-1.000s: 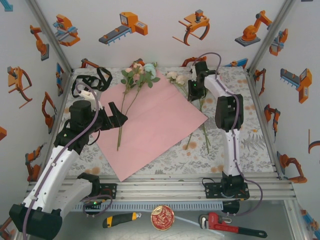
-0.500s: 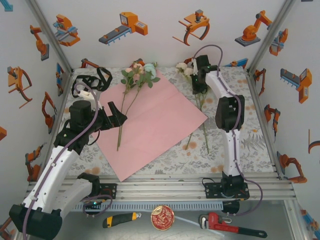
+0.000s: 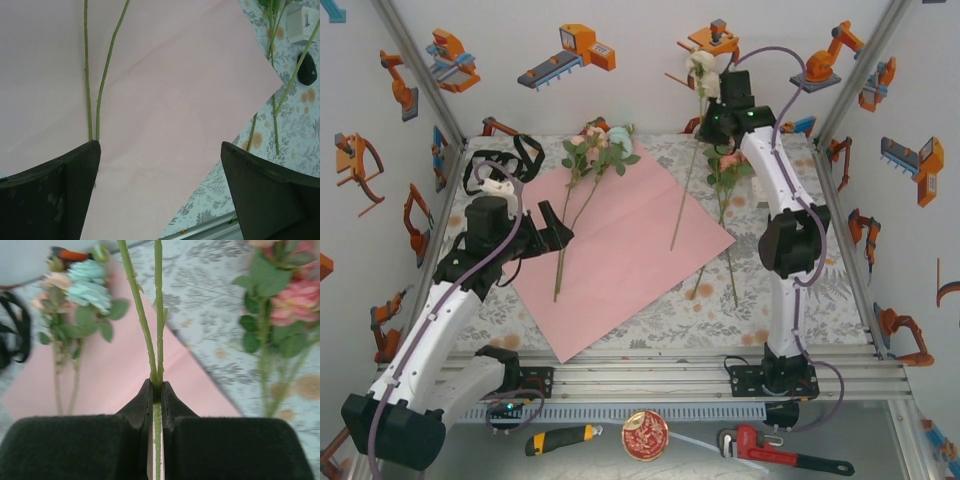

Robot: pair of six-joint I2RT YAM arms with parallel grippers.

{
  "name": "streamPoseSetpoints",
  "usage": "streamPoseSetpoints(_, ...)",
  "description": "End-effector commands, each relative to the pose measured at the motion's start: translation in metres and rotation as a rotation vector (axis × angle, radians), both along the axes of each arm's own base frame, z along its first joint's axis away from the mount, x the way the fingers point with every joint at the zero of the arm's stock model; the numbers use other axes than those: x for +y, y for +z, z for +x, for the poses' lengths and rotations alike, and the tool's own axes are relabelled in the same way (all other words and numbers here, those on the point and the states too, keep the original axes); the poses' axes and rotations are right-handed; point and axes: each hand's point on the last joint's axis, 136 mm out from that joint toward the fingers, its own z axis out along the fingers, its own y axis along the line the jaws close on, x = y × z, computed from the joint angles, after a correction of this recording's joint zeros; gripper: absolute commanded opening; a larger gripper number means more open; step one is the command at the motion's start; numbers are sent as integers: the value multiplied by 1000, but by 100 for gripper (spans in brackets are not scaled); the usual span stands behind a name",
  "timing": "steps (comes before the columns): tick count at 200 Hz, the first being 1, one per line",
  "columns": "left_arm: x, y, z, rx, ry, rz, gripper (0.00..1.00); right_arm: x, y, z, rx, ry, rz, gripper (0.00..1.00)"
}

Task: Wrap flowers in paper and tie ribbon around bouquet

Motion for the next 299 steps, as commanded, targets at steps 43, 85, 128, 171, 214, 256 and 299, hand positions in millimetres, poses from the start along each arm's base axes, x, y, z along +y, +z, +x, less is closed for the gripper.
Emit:
streamPoseSetpoints(43, -8, 19, 7, -51, -32, -25, 97, 168, -39, -27, 61, -16, 264, 0)
streamPoseSetpoints(85, -3, 20, 1, -59, -12, -24, 97, 239, -97, -44, 119, 50, 225, 0)
streamPoseSetpoints(128, 4, 19, -8, -64, 9, -17, 97, 268, -145, -48, 168, 123, 247, 3)
streamPoseSetpoints(171, 11, 18, -16, -72, 30, -10, 97, 258, -127, -42, 90, 141, 179, 28)
streamPoseSetpoints(214, 11, 19, -17, -77, 31, -15, 97, 227, -82, -30, 39, 132, 209, 43)
streamPoseSetpoints(256, 0, 32, -16, -113, -29, -37, 97, 147, -4, -24, -104, 141, 109, 43)
streamPoseSetpoints(299, -22, 47, -12, -149, -129, -107, 98, 20, 16, -18, -172, 65, -182, 44)
